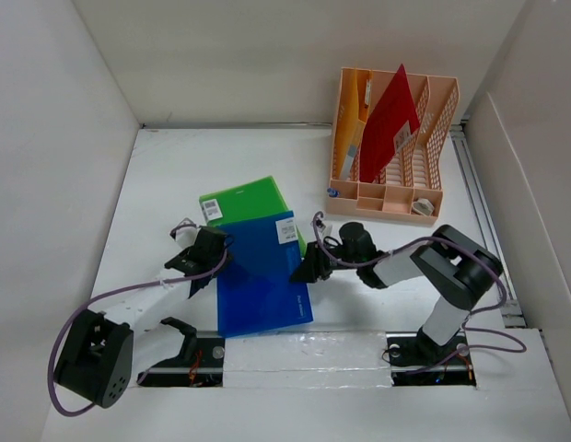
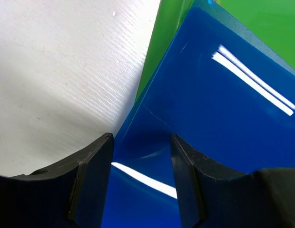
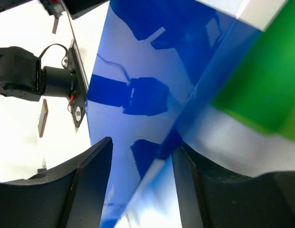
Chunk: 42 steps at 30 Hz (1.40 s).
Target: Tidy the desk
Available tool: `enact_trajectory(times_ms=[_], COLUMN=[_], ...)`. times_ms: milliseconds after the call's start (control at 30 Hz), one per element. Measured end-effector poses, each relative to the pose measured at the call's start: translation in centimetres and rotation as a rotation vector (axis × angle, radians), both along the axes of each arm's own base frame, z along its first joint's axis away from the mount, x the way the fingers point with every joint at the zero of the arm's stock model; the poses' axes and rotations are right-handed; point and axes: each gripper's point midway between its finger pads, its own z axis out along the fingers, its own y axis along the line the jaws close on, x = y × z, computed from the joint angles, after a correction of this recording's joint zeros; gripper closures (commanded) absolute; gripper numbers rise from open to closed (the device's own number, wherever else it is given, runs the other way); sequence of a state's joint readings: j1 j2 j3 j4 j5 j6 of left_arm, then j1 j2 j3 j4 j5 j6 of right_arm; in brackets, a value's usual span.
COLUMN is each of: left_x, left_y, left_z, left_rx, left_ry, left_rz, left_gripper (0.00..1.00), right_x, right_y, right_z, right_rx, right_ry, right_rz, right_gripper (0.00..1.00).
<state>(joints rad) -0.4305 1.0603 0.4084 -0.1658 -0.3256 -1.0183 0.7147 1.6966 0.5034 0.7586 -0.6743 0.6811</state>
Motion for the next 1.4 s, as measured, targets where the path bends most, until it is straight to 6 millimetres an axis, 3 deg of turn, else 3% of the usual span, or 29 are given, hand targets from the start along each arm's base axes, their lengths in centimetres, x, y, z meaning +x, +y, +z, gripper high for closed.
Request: enact_trajectory(times_ms=[167, 333, 467, 500, 600, 633, 733, 833, 967, 1100, 1167, 1300, 1333, 1400], left_x=[-0.1, -0.5, -0.6, -0.6, -0.7, -0.8, -0.9, -0.8, 1.1, 3.1, 3.5, 3.8, 3.9, 4.1], left_y=[-0.4, -0.6, -0.8, -0.9, -0.9, -0.8, -0.6, -0.7, -1.0, -1.0, -1.0, -1.9, -2.1, -2.7], left_z=[0.2, 0.4, 0.3, 0.3, 0.3, 0.3, 0.7, 2.3, 8.2, 16.8, 19.8, 21.9, 21.7, 20.6], left_rx=[-0.028, -0.051, -0.06, -0.063, -0.062, -0.055, -0.05, -0.058, -0.071, -0.106, -0.132, -0.181, -0.187, -0.193], left_ry=[-0.013, -0.027, -0.023, -0.022, -0.02, -0.018, -0.029, -0.063, -0.221, -0.462, -0.56, -0.648, -0.647, -0.624], left_rz=[-0.014, -0.026, -0.033, -0.036, -0.039, -0.039, -0.044, -0.06, -0.075, -0.064, -0.062, -0.094, -0.105, -0.128], left_gripper=[0.56, 0.56, 0.56, 0.56, 0.56, 0.56, 0.55, 0.53, 0.51, 0.5, 0.49, 0.49, 0.49, 0.49], right_x=[-0.1, 0.1, 1.2, 1.6, 2.5, 2.6, 2.5, 2.0, 1.9, 4.1, 5.9, 9.5, 10.9, 11.1], right_y=[0.9, 1.0, 2.6, 3.1, 3.8, 3.8, 3.5, 3.1, 3.1, 2.9, 1.9, -2.6, -4.8, -7.7], right_z=[-1.6, -0.6, 0.5, 0.7, 1.1, 1.0, 0.3, 0.7, 5.4, 13.6, 18.0, 27.3, 29.4, 33.2], right_rx=[0.03, 0.028, 0.029, 0.031, 0.032, 0.028, -0.015, -0.051, -0.032, 0.017, 0.041, 0.085, 0.067, 0.1], right_ry=[0.079, 0.05, 0.016, 0.01, 0.007, 0.01, 0.041, 0.043, -0.051, -0.275, -0.399, -0.648, -0.729, -0.812], right_rz=[0.029, 0.014, 0.012, 0.009, -0.003, -0.009, -0.029, -0.037, -0.034, -0.108, -0.192, -0.436, -0.543, -0.642], right_gripper=[0.42, 0.39, 0.4, 0.44, 0.68, 0.82, 1.0, 1.0, 1.0, 1.0, 1.0, 1.0, 1.0, 1.0])
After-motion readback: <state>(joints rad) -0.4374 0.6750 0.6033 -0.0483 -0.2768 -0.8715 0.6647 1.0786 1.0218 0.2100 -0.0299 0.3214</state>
